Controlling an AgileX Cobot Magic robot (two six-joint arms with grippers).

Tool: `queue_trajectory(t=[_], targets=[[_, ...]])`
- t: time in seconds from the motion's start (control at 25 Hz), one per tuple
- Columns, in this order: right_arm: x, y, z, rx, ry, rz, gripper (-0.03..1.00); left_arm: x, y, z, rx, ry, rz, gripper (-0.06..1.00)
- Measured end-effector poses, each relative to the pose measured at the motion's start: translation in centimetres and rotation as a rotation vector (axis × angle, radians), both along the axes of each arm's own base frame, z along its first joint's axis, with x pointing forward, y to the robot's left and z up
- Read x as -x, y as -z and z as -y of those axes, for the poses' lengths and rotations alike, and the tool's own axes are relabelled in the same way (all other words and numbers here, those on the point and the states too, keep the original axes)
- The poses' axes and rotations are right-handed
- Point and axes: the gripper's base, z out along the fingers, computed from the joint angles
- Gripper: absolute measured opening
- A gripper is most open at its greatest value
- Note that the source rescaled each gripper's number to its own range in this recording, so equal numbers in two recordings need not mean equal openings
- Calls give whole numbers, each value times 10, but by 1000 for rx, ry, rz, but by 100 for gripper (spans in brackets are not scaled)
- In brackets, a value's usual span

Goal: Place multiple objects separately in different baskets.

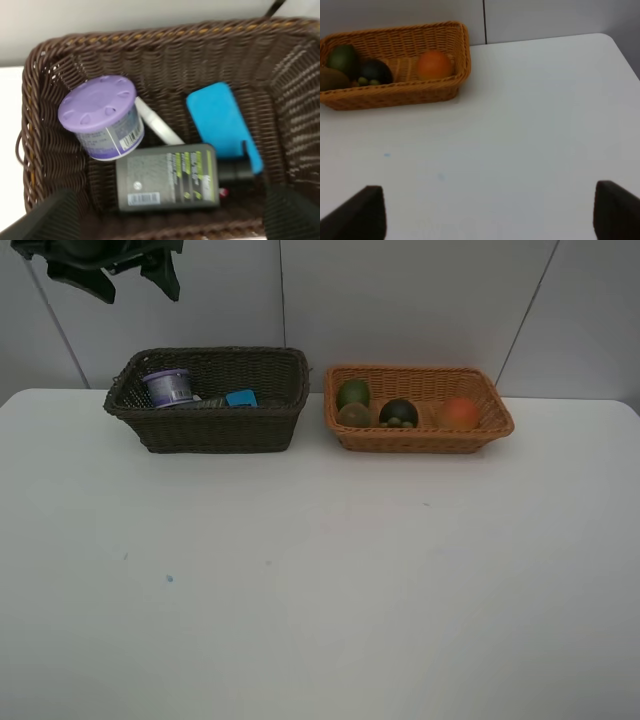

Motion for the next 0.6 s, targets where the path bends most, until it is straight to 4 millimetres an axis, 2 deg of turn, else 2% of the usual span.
queue_trajectory(t=[0.24,0.28,0.32,0.6], targets=[[0,0,0,0,0,0,100,87,-31,-20,8,-2,97,94],[0,0,0,0,0,0,100,87,-31,-20,8,-2,97,94],[0,0,0,0,0,0,100,118,-38,-29,-15,-3,117,94],[0,0,0,0,0,0,100,232,-68,-59,-32,-17,286,94]])
